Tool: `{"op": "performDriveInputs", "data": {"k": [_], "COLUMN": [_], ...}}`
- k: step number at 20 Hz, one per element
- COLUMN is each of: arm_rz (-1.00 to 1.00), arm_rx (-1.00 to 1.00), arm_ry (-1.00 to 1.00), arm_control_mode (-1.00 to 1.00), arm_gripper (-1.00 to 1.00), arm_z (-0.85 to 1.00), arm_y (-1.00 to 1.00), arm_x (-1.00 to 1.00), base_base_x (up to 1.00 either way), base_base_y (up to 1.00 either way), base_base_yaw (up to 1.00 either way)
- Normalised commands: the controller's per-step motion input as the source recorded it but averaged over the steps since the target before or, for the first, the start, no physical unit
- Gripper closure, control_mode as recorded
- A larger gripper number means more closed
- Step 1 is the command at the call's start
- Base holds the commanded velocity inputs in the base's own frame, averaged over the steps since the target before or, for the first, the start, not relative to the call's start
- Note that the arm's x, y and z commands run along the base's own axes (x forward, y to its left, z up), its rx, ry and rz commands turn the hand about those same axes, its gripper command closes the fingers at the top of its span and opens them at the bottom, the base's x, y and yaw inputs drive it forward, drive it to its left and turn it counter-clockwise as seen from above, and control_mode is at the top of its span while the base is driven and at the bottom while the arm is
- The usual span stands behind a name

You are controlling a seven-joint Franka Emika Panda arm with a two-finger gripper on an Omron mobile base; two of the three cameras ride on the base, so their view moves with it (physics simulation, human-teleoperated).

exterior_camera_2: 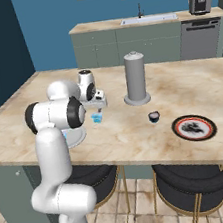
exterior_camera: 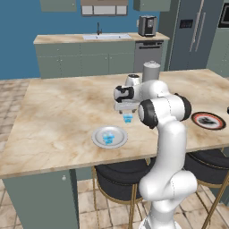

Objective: Place two yogurt containers on each plate.

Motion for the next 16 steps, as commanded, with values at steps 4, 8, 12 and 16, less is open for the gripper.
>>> {"op": "performDriveInputs", "data": {"k": [4,8,12,16], "arm_rz": [-0.19,-0.01,0.00,0.01], "arm_rx": [0.00,-0.06,-0.02,0.00], "arm_ry": [0.00,0.00,0.00,0.02], "arm_control_mode": [-1.00,-1.00,-1.00,-1.00], "arm_gripper": [-1.00,-1.00,-1.00,-1.00], "arm_z": [-0.24,-0.36,-0.28,-0.03], "arm_y": [0.00,0.00,0.00,-0.15], "arm_x": [0.30,0.29,0.48,0.08], "base_base_x": [0.00,0.00,0.00,0.00], "base_base_y": [0.00,0.00,0.00,0.00], "base_base_yaw": [0.00,0.00,0.00,0.00]}}
